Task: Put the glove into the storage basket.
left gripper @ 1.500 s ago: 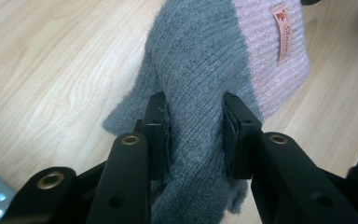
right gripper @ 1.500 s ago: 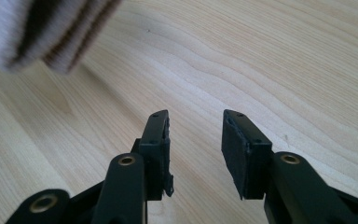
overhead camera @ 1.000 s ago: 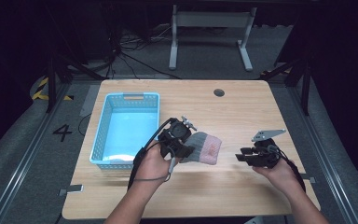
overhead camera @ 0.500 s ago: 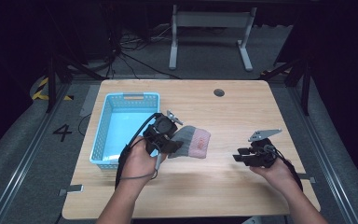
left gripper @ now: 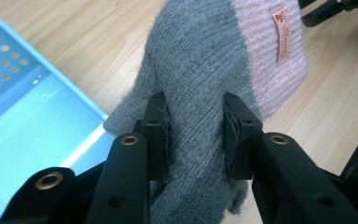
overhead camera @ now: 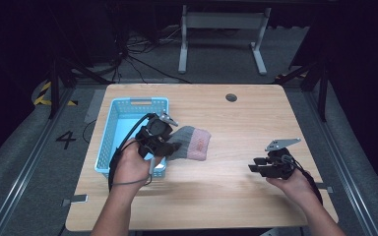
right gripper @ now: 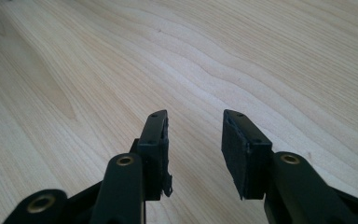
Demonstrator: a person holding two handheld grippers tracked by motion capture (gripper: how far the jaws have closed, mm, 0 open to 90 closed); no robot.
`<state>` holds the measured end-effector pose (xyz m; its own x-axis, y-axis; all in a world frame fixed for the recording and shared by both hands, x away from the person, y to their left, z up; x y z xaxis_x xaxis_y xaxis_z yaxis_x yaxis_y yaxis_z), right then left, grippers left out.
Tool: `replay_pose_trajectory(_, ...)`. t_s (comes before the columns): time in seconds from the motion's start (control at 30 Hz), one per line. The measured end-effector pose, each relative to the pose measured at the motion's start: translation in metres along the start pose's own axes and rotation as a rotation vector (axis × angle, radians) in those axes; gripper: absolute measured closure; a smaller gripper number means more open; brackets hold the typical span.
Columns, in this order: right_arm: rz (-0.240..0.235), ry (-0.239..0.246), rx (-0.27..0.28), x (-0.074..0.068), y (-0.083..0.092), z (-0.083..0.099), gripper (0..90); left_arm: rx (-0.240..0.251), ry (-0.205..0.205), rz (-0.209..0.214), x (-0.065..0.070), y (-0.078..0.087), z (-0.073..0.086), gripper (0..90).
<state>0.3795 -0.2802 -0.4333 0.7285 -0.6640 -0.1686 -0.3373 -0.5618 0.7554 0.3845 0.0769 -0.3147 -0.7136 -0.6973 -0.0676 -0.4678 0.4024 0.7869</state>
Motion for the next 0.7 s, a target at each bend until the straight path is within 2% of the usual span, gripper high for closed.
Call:
replay_pose_trajectory(0.3, 0.004, -0.009, -0.006, 0.0, 0.0, 0.005, 61.5, 0.026, 0.046, -0.048, -0.029, 0.009, 0.009, 66.6)
replay_pose_trajectory(0.5, 0.002, -0.009, -0.004, 0.0, 0.0, 0.005, 61.1, 0.005, 0.082, -0.077, -0.046, 0.006, 0.017, 66.6)
replay_pose_trajectory(0.57, 0.0, -0.005, -0.007, -0.002, 0.0, 0.005, 61.0, -0.003, 0.076, -0.081, -0.05, 0.007, 0.021, 66.6)
replay_pose_trajectory(0.7, -0.002, 0.002, -0.006, -0.004, 0.0, 0.006, 61.0, -0.007, 0.096, -0.094, -0.06, 0.01, 0.029, 66.6)
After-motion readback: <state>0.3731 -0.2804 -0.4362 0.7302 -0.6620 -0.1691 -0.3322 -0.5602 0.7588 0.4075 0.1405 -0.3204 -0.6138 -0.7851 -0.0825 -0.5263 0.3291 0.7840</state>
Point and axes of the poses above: each handheld gripper's, and its own axes: y roughly backward along the jaws, z roughly out of its underside, x roughly to its right, the point moved 3 cm from there along -y, roughly forward along the jaws, and after that the axes turned 7 degrees about -z, right-handed, at the moved point
